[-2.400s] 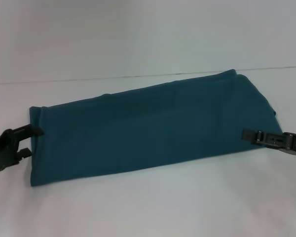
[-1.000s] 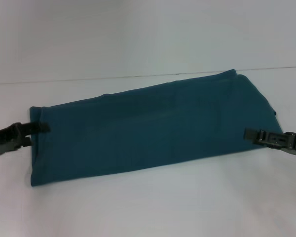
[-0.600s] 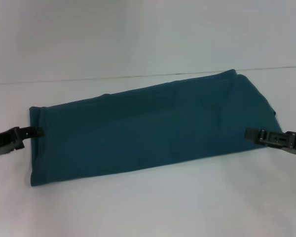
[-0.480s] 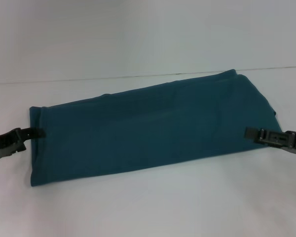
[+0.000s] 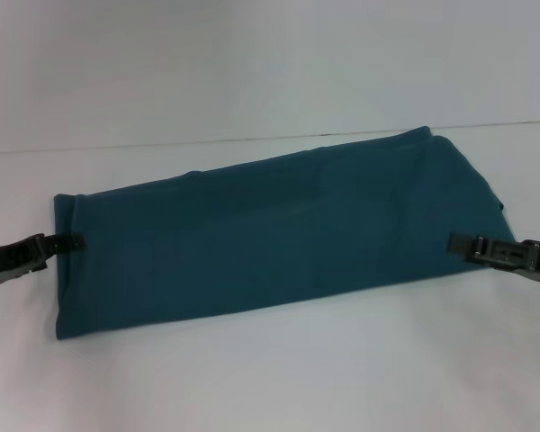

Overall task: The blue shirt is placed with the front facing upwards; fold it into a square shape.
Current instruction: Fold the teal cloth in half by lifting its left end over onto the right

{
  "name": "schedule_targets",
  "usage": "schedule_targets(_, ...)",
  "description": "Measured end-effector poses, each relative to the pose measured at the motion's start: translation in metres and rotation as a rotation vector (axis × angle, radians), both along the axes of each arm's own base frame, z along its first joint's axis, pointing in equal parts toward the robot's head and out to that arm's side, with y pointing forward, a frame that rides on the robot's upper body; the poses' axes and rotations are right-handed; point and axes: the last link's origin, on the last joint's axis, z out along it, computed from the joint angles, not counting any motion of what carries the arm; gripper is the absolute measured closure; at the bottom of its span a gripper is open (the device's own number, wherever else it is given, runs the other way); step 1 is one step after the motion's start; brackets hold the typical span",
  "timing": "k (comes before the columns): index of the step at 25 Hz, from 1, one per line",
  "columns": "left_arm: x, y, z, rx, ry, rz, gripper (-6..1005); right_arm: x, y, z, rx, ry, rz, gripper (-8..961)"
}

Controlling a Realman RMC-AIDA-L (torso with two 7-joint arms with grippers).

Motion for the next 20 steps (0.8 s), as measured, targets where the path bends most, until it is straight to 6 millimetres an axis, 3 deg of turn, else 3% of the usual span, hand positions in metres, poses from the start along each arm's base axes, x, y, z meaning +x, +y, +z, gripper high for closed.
schedule_targets(20, -0.0005, -0.0016, -0.0075, -0.019, 0.038, -0.023, 204, 0.0012, -0.0005, 0.0020, 0.008, 0.005, -0.006, 57)
